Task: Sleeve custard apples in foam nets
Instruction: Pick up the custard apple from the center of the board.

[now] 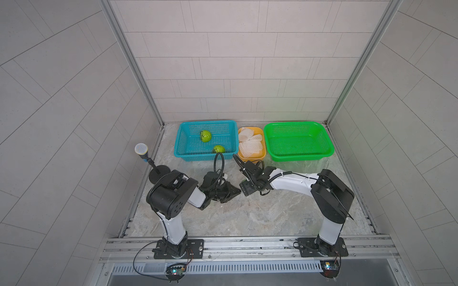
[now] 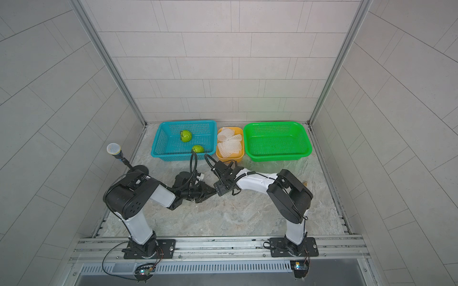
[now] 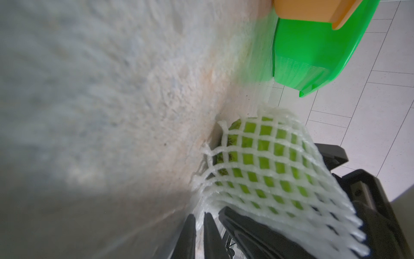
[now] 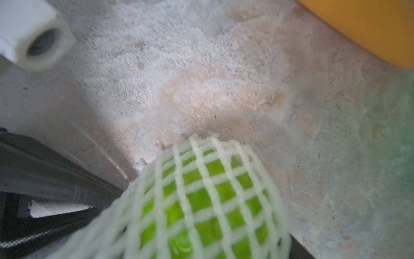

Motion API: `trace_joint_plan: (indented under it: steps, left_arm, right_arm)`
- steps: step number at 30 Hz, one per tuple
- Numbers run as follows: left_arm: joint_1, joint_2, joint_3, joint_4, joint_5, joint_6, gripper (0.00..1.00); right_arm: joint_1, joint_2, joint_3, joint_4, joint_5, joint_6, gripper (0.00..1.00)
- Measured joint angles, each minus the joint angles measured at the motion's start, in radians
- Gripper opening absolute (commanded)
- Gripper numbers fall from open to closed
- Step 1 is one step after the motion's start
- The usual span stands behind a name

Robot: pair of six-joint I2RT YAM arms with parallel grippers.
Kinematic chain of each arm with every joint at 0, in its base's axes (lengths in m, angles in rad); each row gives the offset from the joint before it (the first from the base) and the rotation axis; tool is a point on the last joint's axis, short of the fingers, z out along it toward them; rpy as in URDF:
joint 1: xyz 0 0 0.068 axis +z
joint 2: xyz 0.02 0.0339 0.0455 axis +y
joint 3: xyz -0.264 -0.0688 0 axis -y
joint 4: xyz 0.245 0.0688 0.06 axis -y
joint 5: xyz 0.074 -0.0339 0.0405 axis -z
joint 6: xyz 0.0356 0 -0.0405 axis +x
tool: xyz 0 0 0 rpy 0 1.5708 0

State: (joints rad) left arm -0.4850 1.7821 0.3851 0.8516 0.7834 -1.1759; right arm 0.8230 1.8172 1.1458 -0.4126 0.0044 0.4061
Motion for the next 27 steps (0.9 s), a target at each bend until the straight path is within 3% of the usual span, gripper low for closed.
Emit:
trace_joint_plan:
  steps: [14, 27]
  left_arm:
    - [0.000, -0.041, 0.000, -0.035, -0.003, 0.006, 0.17]
    - [0.027, -0.342, 0.008, -0.212, -0.023, 0.008, 0.24]
  right_arm:
    - [-0.027, -0.024, -0.047, 0.059, -0.047, -0.011, 0.78]
    - [-0.124, -0.338, -0.274, 0.256, -0.197, -0.038, 0.78]
